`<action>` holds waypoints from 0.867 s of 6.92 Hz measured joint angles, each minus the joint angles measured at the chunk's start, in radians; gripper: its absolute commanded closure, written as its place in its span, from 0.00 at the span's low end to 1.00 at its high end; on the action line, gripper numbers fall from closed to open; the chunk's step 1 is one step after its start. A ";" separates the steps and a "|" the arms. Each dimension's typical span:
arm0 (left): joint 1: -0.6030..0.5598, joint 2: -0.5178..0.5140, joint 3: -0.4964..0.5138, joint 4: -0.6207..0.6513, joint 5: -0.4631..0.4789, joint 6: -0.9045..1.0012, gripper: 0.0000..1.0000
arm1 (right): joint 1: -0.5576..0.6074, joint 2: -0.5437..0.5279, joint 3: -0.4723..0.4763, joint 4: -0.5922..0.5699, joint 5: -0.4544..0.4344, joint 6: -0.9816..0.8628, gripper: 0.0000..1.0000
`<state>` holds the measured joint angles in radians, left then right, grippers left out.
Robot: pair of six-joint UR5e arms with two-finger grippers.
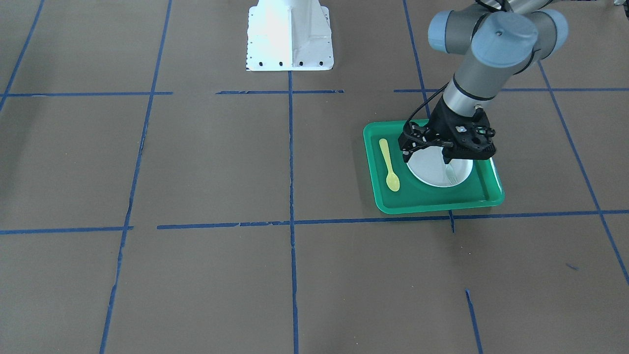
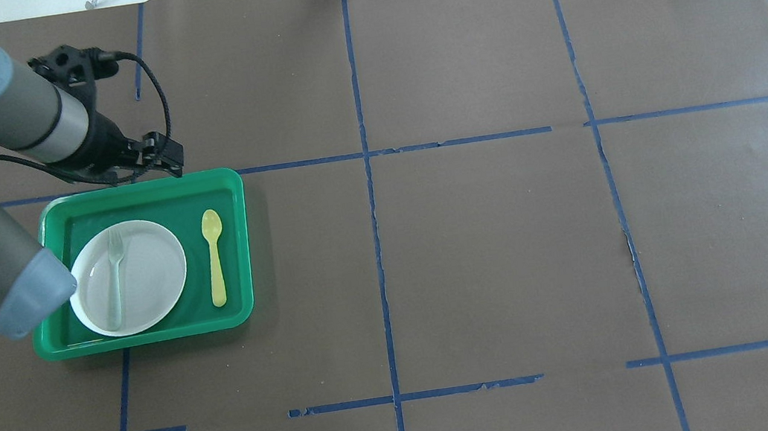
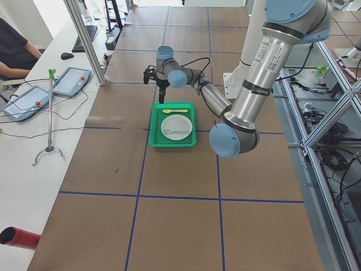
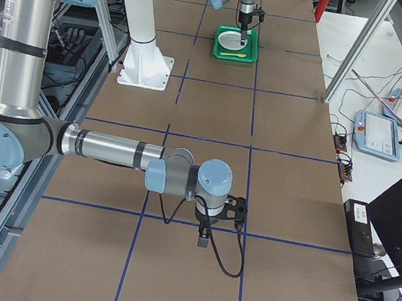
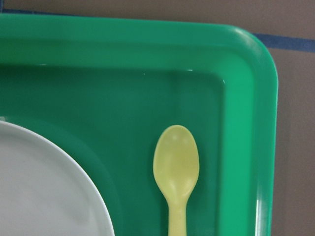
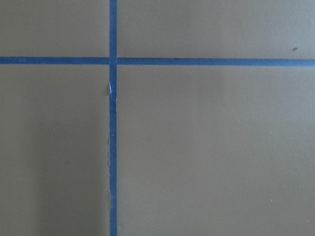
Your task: Place spoon
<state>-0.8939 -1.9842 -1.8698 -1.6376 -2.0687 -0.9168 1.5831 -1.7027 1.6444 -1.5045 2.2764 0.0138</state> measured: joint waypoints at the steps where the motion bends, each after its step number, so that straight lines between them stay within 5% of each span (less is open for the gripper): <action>1: -0.096 0.015 -0.036 0.049 -0.034 0.116 0.00 | 0.000 0.000 0.000 0.000 0.000 0.000 0.00; 3: -0.274 0.106 -0.043 0.097 -0.129 0.440 0.00 | 0.000 0.000 0.000 0.000 0.000 0.000 0.00; 6: -0.483 0.236 0.117 0.094 -0.154 0.890 0.00 | 0.000 0.000 0.000 0.000 0.000 0.000 0.00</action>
<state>-1.3774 -1.7483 -1.7531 -1.5437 -2.2224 -0.0272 1.5831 -1.7027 1.6444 -1.5048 2.2764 0.0137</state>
